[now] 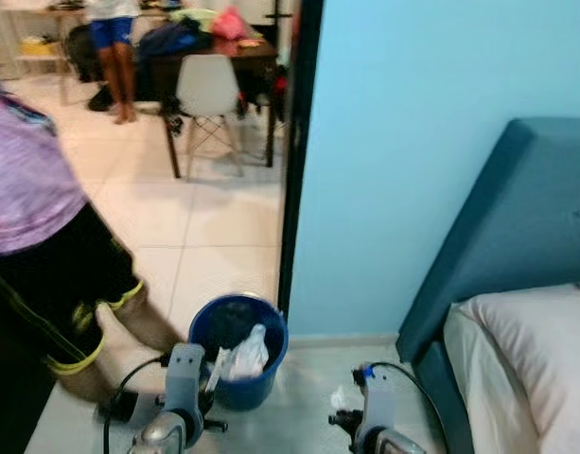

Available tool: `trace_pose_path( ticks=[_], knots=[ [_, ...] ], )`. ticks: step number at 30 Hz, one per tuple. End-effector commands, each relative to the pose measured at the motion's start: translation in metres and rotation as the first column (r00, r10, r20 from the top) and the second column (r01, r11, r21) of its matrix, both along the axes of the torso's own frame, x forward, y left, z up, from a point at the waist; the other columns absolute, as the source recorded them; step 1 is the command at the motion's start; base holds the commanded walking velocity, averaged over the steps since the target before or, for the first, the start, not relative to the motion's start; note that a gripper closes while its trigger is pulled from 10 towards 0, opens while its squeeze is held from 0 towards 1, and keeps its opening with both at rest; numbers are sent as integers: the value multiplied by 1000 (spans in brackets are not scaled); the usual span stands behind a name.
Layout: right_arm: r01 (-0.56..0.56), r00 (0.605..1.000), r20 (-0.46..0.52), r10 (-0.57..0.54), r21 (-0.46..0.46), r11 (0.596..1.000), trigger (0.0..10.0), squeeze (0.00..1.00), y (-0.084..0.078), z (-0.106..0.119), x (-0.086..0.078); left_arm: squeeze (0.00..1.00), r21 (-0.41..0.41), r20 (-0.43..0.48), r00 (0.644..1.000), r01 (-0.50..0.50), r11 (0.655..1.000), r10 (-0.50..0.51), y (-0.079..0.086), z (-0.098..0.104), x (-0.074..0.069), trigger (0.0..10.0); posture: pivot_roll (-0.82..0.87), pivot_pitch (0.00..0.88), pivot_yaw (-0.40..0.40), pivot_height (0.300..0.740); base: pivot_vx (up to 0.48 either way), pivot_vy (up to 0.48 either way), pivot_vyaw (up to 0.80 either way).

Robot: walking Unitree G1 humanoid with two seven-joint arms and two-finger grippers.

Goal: Clean up the room

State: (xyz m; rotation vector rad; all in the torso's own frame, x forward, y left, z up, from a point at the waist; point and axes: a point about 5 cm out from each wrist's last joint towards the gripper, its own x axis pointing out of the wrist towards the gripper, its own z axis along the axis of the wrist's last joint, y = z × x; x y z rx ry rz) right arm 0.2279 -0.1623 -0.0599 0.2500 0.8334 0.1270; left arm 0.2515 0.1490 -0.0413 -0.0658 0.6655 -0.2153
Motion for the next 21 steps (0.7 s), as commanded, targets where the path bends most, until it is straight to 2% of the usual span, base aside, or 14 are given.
trace_pose_path(
  ticks=[1,11,17,19,20,21],
  knots=[
    [-3,1000,3,3,-4,1000,10000,0,1,0,1,0,10,-2,999,35,999,-35,-2,0,0,10000,-105,35,-11,735,480,0,0],
    [-6,1000,0,6,-18,1000,10000,0,0,0,0,0,33,4,996,90,995,-90,-9,3,5,10000,-117,34,-13,735,465,0,0],
    [-9,1000,1,9,-23,1000,10000,0,0,0,0,0,12,-13,991,136,991,-135,-17,4,7,10000,-122,40,-15,735,0,0,0],
    [-6,1000,0,6,-25,1000,10000,0,-1,0,-1,0,-15,1,977,212,977,-212,-28,8,10,10000,-127,44,-14,735,0,0,0],
    [-5,1000,-3,5,-28,1000,10000,0,-1,-1,-1,0,-1,6,967,256,967,-256,-33,10,11,10000,-132,45,-14,735,0,0,0],
    [-5,1000,-3,5,-28,1000,10000,0,-1,-1,-1,0,-1,6,967,256,967,-256,-33,10,11,10000,-132,45,-14,735,0,0,0]
  ],
)
